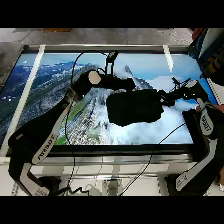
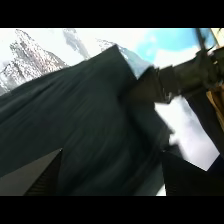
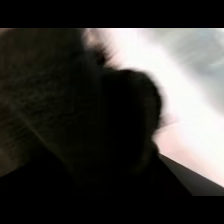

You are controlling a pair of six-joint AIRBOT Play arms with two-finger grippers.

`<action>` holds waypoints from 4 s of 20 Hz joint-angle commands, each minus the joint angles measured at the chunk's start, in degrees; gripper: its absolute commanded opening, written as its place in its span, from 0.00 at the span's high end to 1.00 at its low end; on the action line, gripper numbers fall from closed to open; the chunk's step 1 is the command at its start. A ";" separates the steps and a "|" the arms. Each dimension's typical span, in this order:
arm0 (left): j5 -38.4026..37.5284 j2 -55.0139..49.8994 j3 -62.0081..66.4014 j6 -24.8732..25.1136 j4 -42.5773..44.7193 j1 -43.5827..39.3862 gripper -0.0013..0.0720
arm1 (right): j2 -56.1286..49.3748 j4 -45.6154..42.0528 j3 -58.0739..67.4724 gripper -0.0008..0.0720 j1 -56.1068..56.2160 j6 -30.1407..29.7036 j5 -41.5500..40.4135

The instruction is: Fold the clothes and pants, and hang the long-sleeved shirts on hangers.

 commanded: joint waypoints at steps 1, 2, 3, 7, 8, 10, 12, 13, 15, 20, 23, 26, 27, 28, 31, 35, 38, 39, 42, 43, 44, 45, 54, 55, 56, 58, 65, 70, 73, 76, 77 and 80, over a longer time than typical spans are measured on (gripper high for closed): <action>-0.17 0.04 0.00 0.04 0.81 0.07 0.03 | -3.21 11.39 0.28 0.05 2.47 -5.60 8.79; -0.22 0.07 0.00 0.07 3.45 0.07 0.03 | -3.17 12.31 0.31 0.05 4.44 -6.45 8.59; -0.70 0.07 0.00 0.04 7.06 0.07 0.04 | -3.17 13.27 0.31 0.05 6.93 -7.06 8.13; -8.33 0.57 0.02 -0.04 26.18 0.26 0.54 | -3.15 15.56 0.31 0.05 17.46 -6.56 -1.01; -10.29 1.20 0.02 -0.04 31.21 0.61 0.85 | -3.15 16.76 0.31 0.05 20.31 -6.58 -2.23; -10.75 3.50 0.02 -0.04 36.65 1.84 0.95 | -3.15 18.14 0.31 0.10 25.55 -6.67 -5.27; -10.67 6.88 0.04 -0.07 42.07 3.93 0.95 | -3.13 20.33 0.37 0.59 29.86 -6.62 -7.74; -10.75 8.72 0.04 -0.24 44.89 5.29 0.95 | -3.13 21.99 0.44 0.81 31.45 -6.62 -8.87; -12.28 12.70 0.04 -0.24 51.04 8.61 0.95 | -2.80 26.47 0.48 0.94 33.38 -6.73 -12.20; -22.36 21.59 0.02 0.04 55.10 18.47 0.95 | 2.67 38.34 0.48 0.94 27.67 -7.06 -13.31; -22.84 27.89 0.02 0.24 55.56 23.21 0.95 | 10.58 37.92 0.48 0.94 18.38 -6.99 -9.55; -22.88 33.46 0.02 0.22 55.54 26.21 0.95 | 21.24 36.94 0.48 0.94 6.47 -5.27 -9.77; -23.08 35.15 0.02 0.24 55.54 26.69 0.95 | 24.87 36.96 0.48 0.94 1.86 -2.84 -11.19; -23.45 36.63 0.02 0.22 55.54 26.91 0.95 | 28.00 36.96 0.48 0.94 -2.64 0.35 -12.37; -24.52 40.37 0.00 0.24 55.54 26.91 0.95 | 36.33 35.04 0.48 0.94 -17.09 5.42 -13.84; -26.43 42.23 0.00 0.22 55.54 26.91 0.95 | 45.24 15.91 0.46 0.94 -36.20 17.03 -13.88; -28.55 42.10 -0.13 0.24 55.54 26.91 0.95 | 48.94 -4.61 0.46 0.94 -46.38 30.27 -9.31; -28.70 42.05 -0.26 0.24 55.54 26.91 0.95 | 49.46 -11.41 0.44 0.94 -49.00 34.12 -5.20; -28.68 41.68 -0.33 0.24 55.54 26.91 0.95 | 49.51 -28.79 -0.20 0.94 -52.83 40.85 7.50; -28.70 41.68 -0.39 0.24 55.52 26.91 0.95 | 49.55 -33.44 -0.17 0.94 -53.16 42.32 9.35; -28.68 41.68 -0.39 0.24 55.54 26.91 0.95 | 49.70 -36.57 -0.17 0.94 -53.16 43.39 10.38; -28.68 41.68 -0.39 0.24 55.54 26.91 0.95 | 49.86 -38.53 -0.17 0.94 -53.16 44.46 10.62; -28.68 41.68 -0.42 0.22 55.52 26.88 0.95 | 49.70 -38.88 -0.17 0.02 -53.13 49.24 10.40; -28.68 41.68 -0.42 0.20 55.52 26.91 0.95 | 49.70 -38.86 -0.17 0.02 -53.13 49.22 10.05; -28.68 41.68 -0.42 0.20 55.52 26.91 0.95 | 49.70 -38.84 -0.17 0.03 -53.13 48.78 9.46; -28.68 41.68 -0.42 0.20 55.52 26.88 0.95 | 49.70 -37.13 -0.20 0.11 -53.07 43.52 6.54; -28.68 41.68 -0.42 0.20 55.52 26.88 0.95 | 49.42 -22.45 -0.92 0.94 -41.77 25.77 2.10; -28.68 41.68 -0.42 0.20 55.52 26.88 0.95 | 49.42 -22.14 -4.17 0.94 -13.33 15.47 2.82; -28.68 41.68 -0.42 0.20 55.52 26.88 0.95 | 49.42 -23.10 -7.13 0.94 5.33 11.65 0.28; -28.68 41.68 -0.42 0.20 55.52 26.88 0.95 | 49.40 -26.40 -10.27 0.94 21.40 11.26 -6.14; -28.68 41.68 -0.42 0.20 55.52 26.88 0.95 | 49.20 -28.52 -11.08 0.94 25.86 11.41 -8.37; -28.68 41.68 -0.42 0.20 55.52 26.88 0.95 | 46.69 -38.60 -11.63 0.94 34.16 20.13 -10.47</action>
